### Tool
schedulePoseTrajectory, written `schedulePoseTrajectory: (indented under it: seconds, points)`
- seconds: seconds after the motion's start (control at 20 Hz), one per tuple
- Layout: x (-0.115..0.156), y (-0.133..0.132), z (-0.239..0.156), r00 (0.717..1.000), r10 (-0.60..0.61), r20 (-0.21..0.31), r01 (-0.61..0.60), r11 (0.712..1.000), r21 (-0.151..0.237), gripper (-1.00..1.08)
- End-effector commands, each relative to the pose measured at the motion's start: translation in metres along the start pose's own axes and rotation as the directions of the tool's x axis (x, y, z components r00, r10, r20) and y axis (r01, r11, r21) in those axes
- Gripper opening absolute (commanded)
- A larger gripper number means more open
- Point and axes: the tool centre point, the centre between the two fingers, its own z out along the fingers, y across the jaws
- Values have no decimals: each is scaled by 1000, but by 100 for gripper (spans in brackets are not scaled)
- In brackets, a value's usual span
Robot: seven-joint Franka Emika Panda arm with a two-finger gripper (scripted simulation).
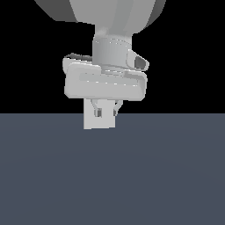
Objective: Plug the charger into the wall socket.
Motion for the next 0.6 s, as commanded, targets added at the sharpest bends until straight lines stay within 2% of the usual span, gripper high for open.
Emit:
schedulePoseTrajectory:
  seconds: [0.0, 0.55]
  points:
    - [7, 0, 2, 1000, 0, 0, 0, 1000, 0, -100]
    - [38, 0, 12, 1000, 0, 0, 0, 1000, 0, -100]
